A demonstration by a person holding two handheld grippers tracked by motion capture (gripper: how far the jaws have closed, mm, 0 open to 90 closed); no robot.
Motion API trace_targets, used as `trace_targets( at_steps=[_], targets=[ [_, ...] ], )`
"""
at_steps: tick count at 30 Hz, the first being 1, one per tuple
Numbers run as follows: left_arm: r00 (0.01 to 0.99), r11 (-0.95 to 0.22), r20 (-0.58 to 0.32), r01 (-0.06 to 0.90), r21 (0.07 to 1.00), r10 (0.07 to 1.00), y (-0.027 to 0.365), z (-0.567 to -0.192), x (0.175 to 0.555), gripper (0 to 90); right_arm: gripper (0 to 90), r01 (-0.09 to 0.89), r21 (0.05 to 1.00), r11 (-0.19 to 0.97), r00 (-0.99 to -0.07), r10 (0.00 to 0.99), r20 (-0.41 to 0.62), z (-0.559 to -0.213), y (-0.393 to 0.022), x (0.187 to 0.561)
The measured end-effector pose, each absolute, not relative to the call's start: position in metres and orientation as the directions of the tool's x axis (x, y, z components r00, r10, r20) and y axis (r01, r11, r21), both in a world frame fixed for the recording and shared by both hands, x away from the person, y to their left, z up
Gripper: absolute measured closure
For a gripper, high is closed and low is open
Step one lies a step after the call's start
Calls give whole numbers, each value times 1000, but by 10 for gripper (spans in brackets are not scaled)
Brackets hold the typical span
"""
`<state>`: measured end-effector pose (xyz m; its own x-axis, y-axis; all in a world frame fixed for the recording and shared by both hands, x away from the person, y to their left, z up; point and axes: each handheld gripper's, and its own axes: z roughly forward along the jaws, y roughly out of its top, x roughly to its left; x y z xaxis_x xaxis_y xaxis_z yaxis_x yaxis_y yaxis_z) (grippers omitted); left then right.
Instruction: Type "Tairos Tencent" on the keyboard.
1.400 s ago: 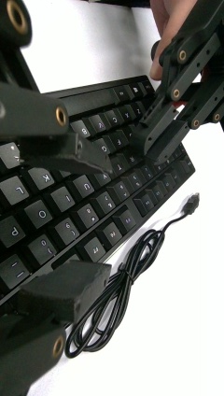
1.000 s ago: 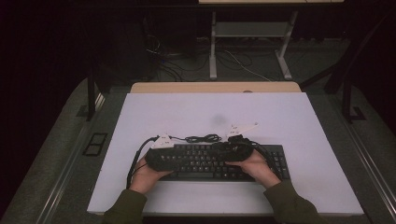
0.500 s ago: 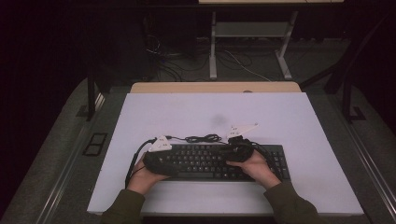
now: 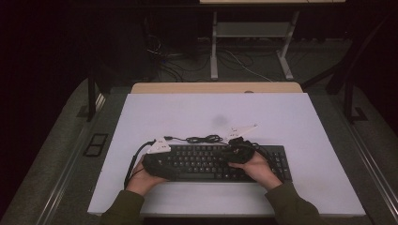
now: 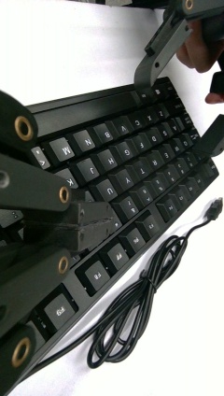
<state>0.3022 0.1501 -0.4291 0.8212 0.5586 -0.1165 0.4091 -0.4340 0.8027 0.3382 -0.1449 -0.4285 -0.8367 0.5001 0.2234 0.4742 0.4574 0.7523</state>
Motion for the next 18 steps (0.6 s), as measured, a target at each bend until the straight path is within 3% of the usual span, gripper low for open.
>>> trace_targets(
  at_steps=[18],
  targets=[
    [820,-428,-119,409,805,560,154,-429,302,133,893,486,717,500,-834,511,209,-435,-142,339]
  ],
)
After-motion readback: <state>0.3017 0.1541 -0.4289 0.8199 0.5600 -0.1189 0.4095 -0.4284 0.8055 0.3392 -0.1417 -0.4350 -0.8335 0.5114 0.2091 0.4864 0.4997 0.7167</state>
